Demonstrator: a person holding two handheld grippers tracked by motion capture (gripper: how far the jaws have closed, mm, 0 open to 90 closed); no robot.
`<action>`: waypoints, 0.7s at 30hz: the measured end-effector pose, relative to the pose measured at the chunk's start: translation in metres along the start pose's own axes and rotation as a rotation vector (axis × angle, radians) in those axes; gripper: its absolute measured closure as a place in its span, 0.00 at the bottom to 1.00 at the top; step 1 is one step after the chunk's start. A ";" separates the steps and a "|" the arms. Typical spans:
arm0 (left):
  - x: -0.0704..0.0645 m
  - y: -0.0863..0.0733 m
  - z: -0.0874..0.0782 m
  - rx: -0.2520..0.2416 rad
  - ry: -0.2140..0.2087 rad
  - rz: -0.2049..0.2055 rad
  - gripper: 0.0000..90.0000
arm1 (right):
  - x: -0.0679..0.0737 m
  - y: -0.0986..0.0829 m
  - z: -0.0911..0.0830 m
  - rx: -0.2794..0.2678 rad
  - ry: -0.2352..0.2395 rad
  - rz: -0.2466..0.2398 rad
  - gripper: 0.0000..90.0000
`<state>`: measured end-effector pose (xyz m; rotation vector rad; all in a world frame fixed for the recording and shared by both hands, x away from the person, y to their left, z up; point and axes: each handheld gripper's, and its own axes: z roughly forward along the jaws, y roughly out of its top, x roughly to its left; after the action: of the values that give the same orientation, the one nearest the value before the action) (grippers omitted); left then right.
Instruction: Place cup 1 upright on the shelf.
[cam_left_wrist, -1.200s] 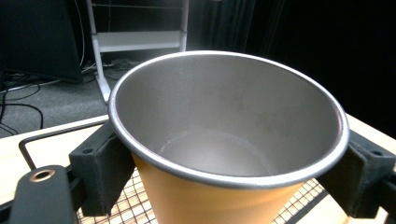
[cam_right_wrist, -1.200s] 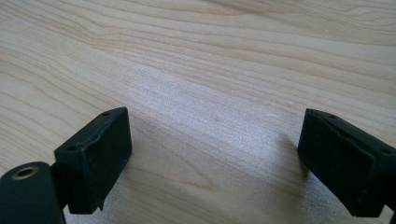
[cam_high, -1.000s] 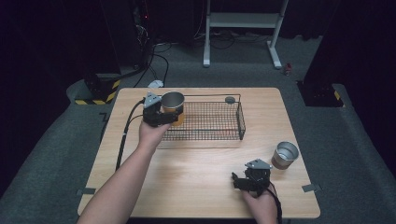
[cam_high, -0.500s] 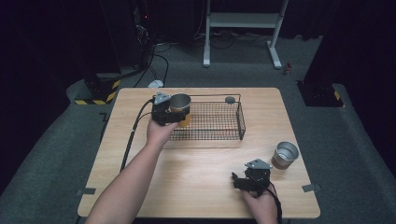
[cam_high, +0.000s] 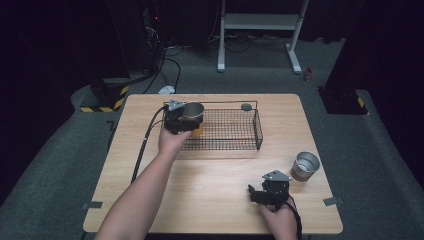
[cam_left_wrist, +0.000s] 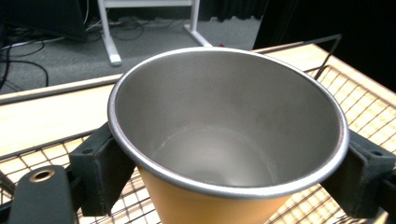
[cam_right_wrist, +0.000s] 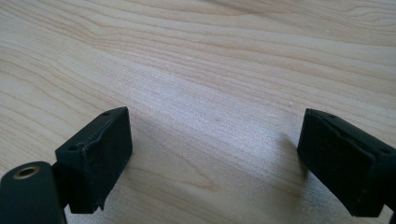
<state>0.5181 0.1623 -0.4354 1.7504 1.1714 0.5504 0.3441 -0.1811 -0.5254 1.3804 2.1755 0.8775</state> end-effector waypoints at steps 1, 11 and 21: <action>0.000 -0.001 0.002 0.013 0.007 0.001 0.16 | 0.000 0.000 0.000 0.000 0.000 0.000 0.11; 0.001 -0.006 0.012 0.079 0.029 0.006 0.16 | 0.000 0.000 0.000 0.001 0.001 0.002 0.11; -0.001 -0.011 0.018 0.128 0.060 0.038 0.16 | 0.000 0.000 0.000 0.000 0.000 0.001 0.11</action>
<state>0.5264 0.1548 -0.4532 1.8789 1.2408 0.5650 0.3440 -0.1809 -0.5254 1.3815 2.1750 0.8775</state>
